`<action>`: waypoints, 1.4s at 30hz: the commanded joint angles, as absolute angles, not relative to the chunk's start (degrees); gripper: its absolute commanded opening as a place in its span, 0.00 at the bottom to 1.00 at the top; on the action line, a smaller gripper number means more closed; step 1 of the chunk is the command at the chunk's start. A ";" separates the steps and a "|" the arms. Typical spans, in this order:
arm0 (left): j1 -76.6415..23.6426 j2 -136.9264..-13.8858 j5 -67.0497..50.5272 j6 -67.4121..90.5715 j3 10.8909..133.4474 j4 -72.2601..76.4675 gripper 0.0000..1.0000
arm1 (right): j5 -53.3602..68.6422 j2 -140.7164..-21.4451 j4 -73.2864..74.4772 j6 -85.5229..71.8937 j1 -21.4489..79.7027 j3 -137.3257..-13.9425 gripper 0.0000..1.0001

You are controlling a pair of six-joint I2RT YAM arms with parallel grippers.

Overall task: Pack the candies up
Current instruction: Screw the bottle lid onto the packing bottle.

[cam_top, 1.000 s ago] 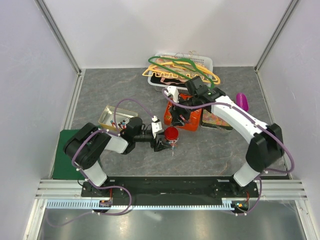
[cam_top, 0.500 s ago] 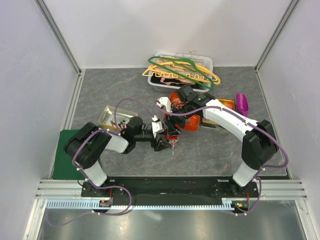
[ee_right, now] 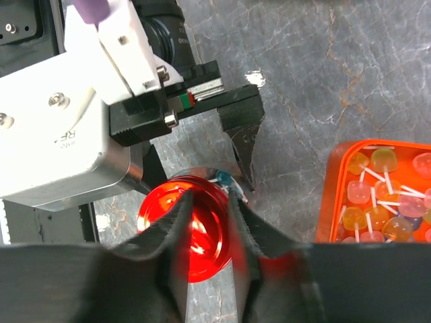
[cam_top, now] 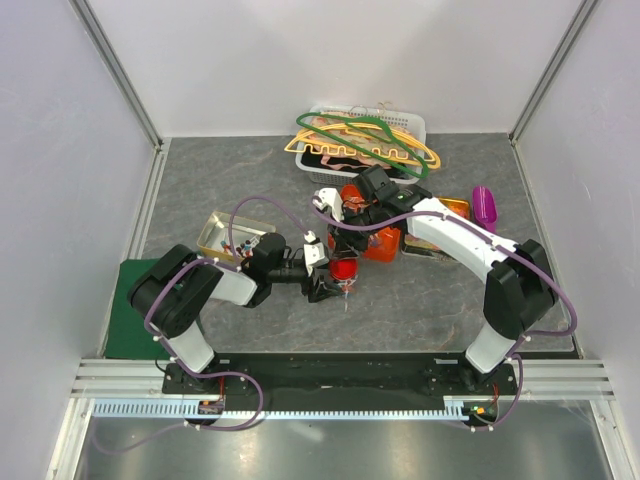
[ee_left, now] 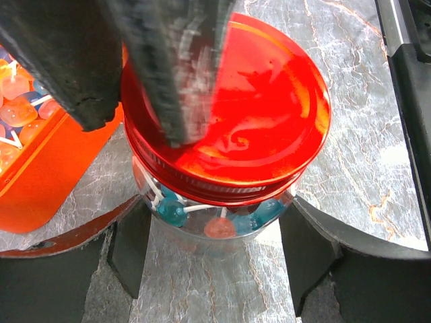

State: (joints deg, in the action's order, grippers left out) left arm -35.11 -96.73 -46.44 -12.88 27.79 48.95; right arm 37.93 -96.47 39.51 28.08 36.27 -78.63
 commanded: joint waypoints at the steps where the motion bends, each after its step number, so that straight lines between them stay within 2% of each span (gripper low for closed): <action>1: -35.16 -97.21 -45.26 -13.98 29.27 47.90 0.71 | 36.30 -97.12 42.10 29.18 36.47 -78.22 0.26; 5: -35.16 -97.38 -45.18 -14.06 29.44 47.72 0.70 | 36.47 -95.89 42.80 29.62 35.77 -77.35 0.21; 16: -35.16 -97.47 -45.09 -14.15 29.62 47.37 0.70 | 38.75 -96.32 47.81 32.34 33.84 -75.50 0.24; 18: -35.16 -97.38 -45.09 -14.15 29.62 47.29 0.70 | 39.46 -96.59 48.69 32.96 33.31 -75.24 0.19; 42: -35.16 -97.65 -44.56 -13.89 29.97 46.93 0.70 | 41.13 -89.83 54.05 35.06 31.20 -69.79 0.17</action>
State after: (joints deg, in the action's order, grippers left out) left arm -35.51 -96.95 -46.83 -13.10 28.56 47.83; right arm 40.91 -90.50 46.02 34.13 30.37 -72.77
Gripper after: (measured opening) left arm 0.763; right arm 0.172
